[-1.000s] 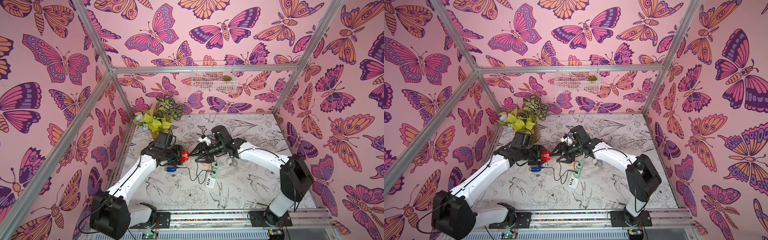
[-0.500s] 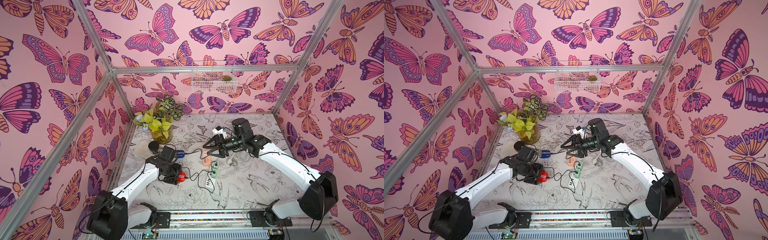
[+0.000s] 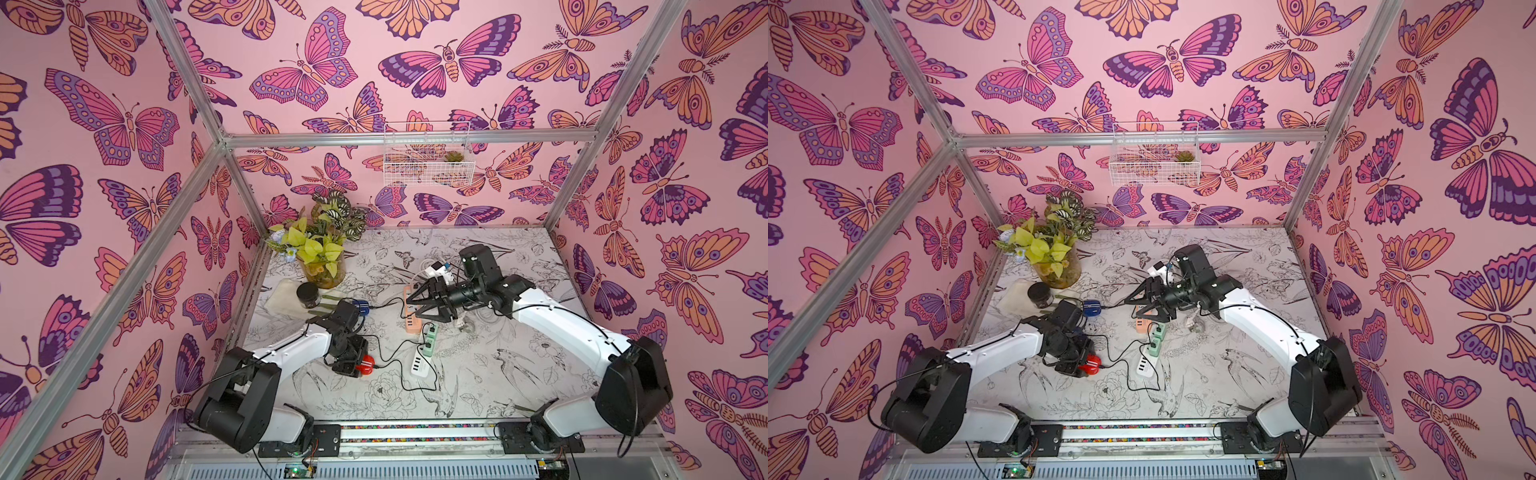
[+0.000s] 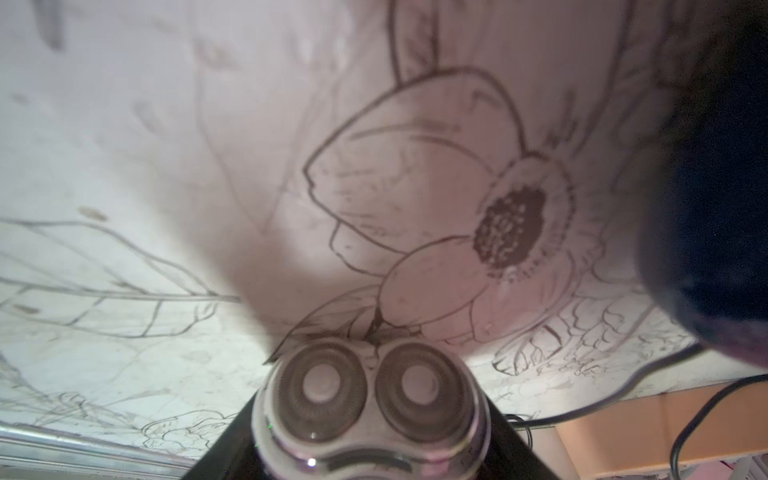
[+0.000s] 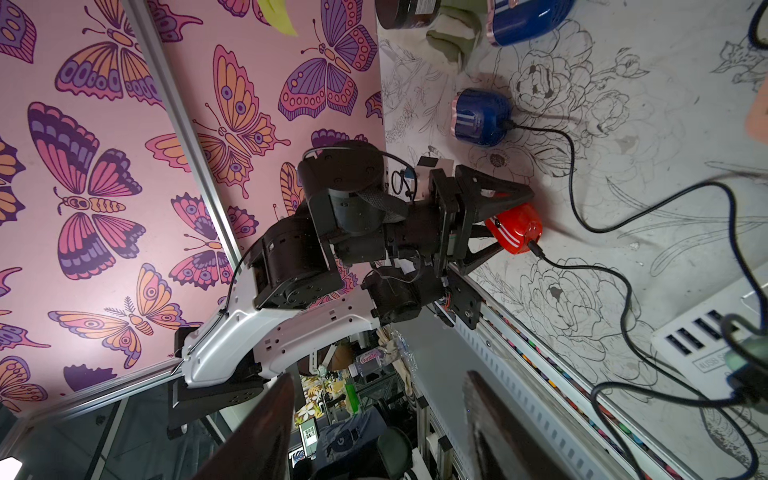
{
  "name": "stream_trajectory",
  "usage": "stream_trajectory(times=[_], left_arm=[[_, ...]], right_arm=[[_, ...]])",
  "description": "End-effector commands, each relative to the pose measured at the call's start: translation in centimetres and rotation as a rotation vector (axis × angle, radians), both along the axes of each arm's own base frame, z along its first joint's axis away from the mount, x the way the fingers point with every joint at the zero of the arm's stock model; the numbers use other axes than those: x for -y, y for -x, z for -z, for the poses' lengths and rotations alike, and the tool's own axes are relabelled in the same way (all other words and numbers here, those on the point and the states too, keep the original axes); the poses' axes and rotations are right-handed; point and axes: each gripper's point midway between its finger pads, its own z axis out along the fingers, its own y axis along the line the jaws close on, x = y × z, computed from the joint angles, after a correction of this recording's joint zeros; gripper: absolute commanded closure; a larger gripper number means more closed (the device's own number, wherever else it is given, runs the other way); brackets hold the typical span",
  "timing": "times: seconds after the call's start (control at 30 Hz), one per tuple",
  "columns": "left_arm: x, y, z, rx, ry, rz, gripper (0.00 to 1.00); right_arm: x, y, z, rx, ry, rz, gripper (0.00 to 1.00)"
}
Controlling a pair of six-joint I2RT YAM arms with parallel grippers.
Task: Charge the electric shaver
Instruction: Place the electric shaver at the center of the board, then reset both arms
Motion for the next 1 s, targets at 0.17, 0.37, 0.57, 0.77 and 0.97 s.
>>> stream_trajectory(times=[0.17,0.37,0.57,0.77,0.97], left_arm=[[-1.1,2.0,0.7,-0.034,-0.031,-0.016,0.01],[-1.9,1.3,-3.1,0.061,-0.055,-0.002,0.00],[-5.2,-0.9,-9.7,0.306,-0.182,0.038,0.00],[-13.2,-4.6,-17.5,0.607,-0.538,0.162,0.00],[-23.3,-4.2,-21.5,0.513,-1.230,0.212,0.00]], right_arm=[[0.6,-1.2,0.9,0.025,0.031,0.045,0.33],[1.3,-2.2,0.3,0.075,0.049,0.089,0.31],[6.5,-5.9,-1.8,0.270,0.203,0.300,0.02],[20.6,-8.4,-3.5,0.533,0.773,0.715,0.01],[32.0,-7.9,-4.0,0.779,1.238,1.049,0.01]])
